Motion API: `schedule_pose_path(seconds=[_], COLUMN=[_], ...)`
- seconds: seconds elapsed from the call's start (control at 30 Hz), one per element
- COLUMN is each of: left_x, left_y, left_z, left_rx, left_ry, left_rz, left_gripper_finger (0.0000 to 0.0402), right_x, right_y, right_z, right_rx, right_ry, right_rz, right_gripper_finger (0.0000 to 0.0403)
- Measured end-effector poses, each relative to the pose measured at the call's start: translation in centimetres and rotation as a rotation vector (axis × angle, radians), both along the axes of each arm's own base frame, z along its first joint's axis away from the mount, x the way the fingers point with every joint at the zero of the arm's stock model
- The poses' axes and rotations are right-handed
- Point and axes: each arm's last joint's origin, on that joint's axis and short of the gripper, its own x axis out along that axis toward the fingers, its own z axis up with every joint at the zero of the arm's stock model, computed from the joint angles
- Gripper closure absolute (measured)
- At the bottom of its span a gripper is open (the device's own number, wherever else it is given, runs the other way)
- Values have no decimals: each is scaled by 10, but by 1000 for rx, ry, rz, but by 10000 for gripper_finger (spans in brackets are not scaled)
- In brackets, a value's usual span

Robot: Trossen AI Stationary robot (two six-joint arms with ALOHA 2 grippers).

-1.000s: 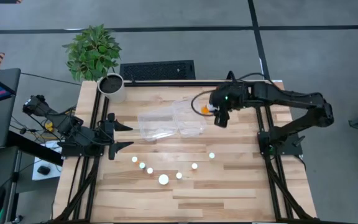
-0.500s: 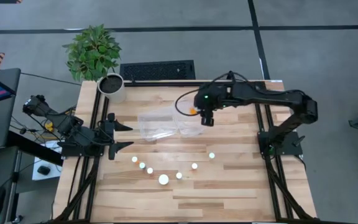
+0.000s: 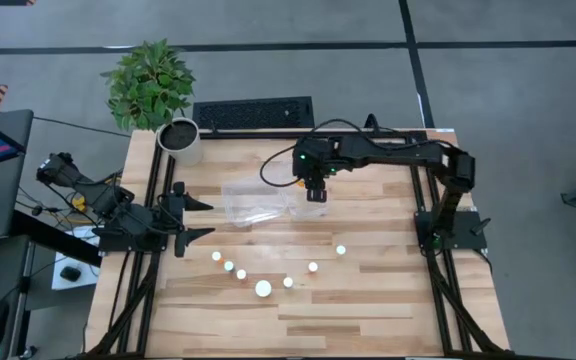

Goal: Pick and place medicine bottles into bin by pill shape (circle, oval)
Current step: Put the orange capsule bottle into the right transparent bin

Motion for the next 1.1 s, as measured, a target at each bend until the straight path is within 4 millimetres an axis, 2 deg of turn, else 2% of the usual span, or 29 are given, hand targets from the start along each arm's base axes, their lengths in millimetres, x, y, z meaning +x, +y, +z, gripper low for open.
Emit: schedule_pose_path(seconds=[0.23, 0.47, 0.77, 1.1], left_x=[0, 0, -1, -1], left_y=[0, 0, 0, 0], left_z=[0, -1, -2, -2], left_rx=[1, 4, 9, 10], left_ry=[2, 8, 20, 20], left_rz=[0, 0, 1, 1], left_gripper_finger=[119, 119, 119, 119], right_x=[14, 14, 9, 10], right_y=[-18, -33, -44, -44], right_z=[-20, -37, -36, -35], right_rx=[12, 47, 58, 77], right_ry=[82, 133, 128, 106], right_rz=[-10, -42, -77, -68], right_gripper_finger=[188, 188, 188, 188])
